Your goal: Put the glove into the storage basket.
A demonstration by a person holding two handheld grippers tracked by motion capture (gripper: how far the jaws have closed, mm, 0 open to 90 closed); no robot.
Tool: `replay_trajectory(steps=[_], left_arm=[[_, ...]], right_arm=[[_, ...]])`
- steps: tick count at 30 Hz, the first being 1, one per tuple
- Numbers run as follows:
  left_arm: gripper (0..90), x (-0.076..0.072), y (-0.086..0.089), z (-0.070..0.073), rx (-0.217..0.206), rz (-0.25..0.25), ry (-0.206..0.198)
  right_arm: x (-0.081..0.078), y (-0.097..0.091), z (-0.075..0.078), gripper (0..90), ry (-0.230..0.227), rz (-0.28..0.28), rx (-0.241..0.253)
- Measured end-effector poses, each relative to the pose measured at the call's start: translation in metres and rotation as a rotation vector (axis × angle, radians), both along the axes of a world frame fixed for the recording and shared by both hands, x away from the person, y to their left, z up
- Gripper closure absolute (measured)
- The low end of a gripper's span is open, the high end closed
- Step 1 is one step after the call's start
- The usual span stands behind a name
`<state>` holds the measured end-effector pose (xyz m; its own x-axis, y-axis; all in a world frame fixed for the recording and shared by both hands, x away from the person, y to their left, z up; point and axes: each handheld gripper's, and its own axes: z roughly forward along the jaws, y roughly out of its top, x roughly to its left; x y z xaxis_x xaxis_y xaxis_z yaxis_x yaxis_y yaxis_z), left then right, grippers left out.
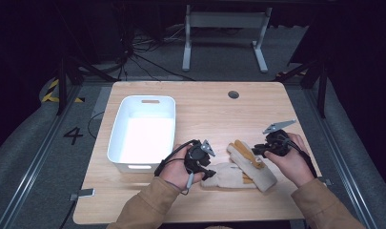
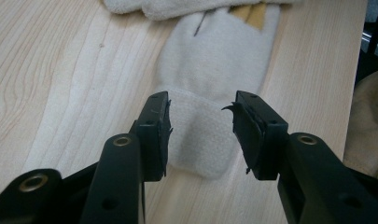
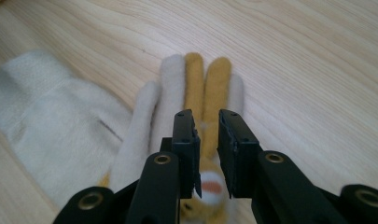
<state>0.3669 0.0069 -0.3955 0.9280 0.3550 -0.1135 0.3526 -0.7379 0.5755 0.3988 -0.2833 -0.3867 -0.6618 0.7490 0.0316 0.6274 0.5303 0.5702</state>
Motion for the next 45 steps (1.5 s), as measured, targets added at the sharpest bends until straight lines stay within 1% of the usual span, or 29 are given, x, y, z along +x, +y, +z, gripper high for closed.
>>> replay_trajectory(steps=[2,4,5,6,9,11,12,15,16,19,20,21,22,24,27,28,29,30,31,32,35,36,37,38,39,40,41,42,45], left_arm=[[57.1,-0.001,0.001,0.000,-0.003,0.010,0.004],[57.1,-0.003,0.003,-0.001,-0.003,0.014,0.005],[57.1,-0.003,0.003,-0.001,-0.003,0.014,0.005],[57.1,-0.003,0.003,-0.001,-0.003,0.010,0.003],[57.2,-0.005,0.005,-0.001,-0.001,0.015,0.002],[57.1,-0.006,0.006,-0.001,-0.002,0.021,0.003],[57.1,-0.007,0.007,-0.002,-0.002,0.023,0.003],[57.1,-0.007,0.008,-0.003,0.000,0.028,0.006],[57.1,-0.007,0.009,-0.004,0.008,0.028,0.006],[57.1,-0.008,0.011,-0.004,0.010,0.034,0.014],[57.1,-0.008,0.012,-0.005,0.004,0.040,0.011],[57.1,-0.008,0.012,-0.005,0.004,0.040,0.011],[57.1,-0.008,0.013,-0.005,0.006,0.043,0.014],[57.1,-0.008,0.014,-0.006,0.007,0.045,0.015],[57.1,-0.008,0.014,-0.006,0.004,0.047,0.016],[57.1,-0.008,0.014,-0.006,0.004,0.046,0.015],[57.2,-0.008,0.014,-0.006,0.004,0.046,0.015],[57.2,-0.008,0.014,-0.006,0.005,0.044,0.015],[57.2,-0.008,0.014,-0.006,0.004,0.045,0.015],[57.1,-0.008,0.014,-0.006,0.004,0.045,0.015],[57.2,-0.008,0.014,-0.006,0.003,0.046,0.016],[57.2,-0.008,0.015,-0.006,0.000,0.049,0.016],[57.2,-0.008,0.015,-0.006,0.000,0.049,0.016],[57.2,-0.008,0.015,-0.006,-0.001,0.049,0.017],[57.2,-0.008,0.015,-0.006,0.001,0.048,0.017],[57.2,-0.007,0.015,-0.006,0.006,0.045,0.019],[57.2,-0.007,0.014,-0.006,0.005,0.043,0.015],[57.2,-0.007,0.013,-0.006,0.004,0.039,0.015],[57.2,-0.006,0.009,-0.006,0.004,0.030,0.013]], right_arm=[[0.003,0.002,-0.001,76.6,-0.002,0.006,-0.008],[0.015,0.009,-0.007,74.8,0.011,0.027,-0.020],[0.015,0.009,-0.007,74.8,0.011,0.027,-0.020],[0.021,0.013,-0.012,74.6,0.017,0.042,-0.027],[0.025,0.015,-0.015,74.6,0.020,0.051,-0.039],[0.030,0.017,-0.019,74.6,0.025,0.058,-0.045],[0.035,0.018,-0.023,74.1,0.025,0.071,-0.050],[0.039,0.018,-0.026,73.9,0.026,0.073,-0.053],[0.045,0.019,-0.030,73.6,0.029,0.067,-0.058],[0.050,0.019,-0.034,72.8,0.035,0.063,-0.061],[0.054,0.020,-0.038,72.6,0.040,0.054,-0.065],[0.054,0.020,-0.038,72.6,0.040,0.054,-0.065],[0.057,0.021,-0.041,71.6,0.052,0.053,-0.062],[0.058,0.022,-0.045,70.4,0.066,0.051,-0.071],[0.059,0.023,-0.047,71.8,0.064,0.052,-0.080],[0.060,0.023,-0.047,76.3,0.067,0.057,-0.085],[0.060,0.023,-0.047,76.3,0.067,0.057,-0.085],[0.059,0.024,-0.047,79.1,0.070,0.055,-0.087],[0.059,0.024,-0.047,84.7,0.079,0.051,-0.085],[0.059,0.025,-0.047,86.2,0.079,0.049,-0.085],[0.058,0.026,-0.046,88.0,0.072,0.044,-0.087],[0.056,0.026,-0.043,88.6,0.071,0.029,-0.073],[0.056,0.026,-0.043,88.6,0.071,0.029,-0.073],[0.052,0.024,-0.038,88.7,0.062,0.019,-0.058],[0.052,0.024,-0.038,88.7,0.062,0.019,-0.058],[0.050,0.023,-0.035,88.8,0.061,0.011,-0.046],[0.046,0.019,-0.026,88.8,0.050,-0.013,-0.024],[0.046,0.019,-0.026,88.8,0.050,-0.013,-0.024],[0.038,0.010,-0.011,88.8,0.028,-0.040,-0.001]])
